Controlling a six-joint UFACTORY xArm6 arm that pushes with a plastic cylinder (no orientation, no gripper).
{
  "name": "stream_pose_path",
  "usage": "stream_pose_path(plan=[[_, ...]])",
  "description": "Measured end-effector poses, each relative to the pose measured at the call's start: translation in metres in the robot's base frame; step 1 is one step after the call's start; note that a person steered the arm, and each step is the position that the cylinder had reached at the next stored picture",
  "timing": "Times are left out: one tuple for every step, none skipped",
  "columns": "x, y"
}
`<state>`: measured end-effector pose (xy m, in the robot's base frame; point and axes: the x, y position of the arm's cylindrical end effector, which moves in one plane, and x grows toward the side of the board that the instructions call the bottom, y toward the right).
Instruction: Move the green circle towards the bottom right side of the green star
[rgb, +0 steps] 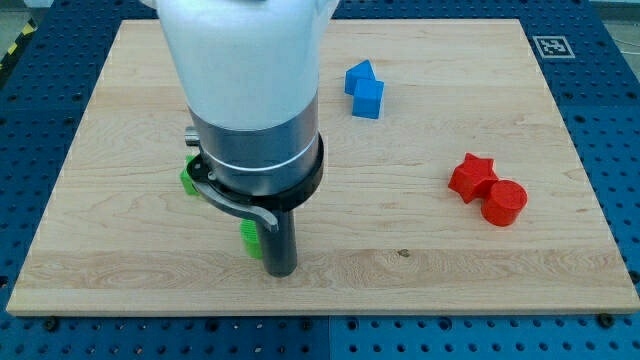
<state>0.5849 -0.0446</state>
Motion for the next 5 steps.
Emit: stream_pose_path(plan=[[-0.005,-0.005],[-0.015,-0.015],[-0.022,-0.03],[-0.038,-0.041],[-0.039,-0.041]])
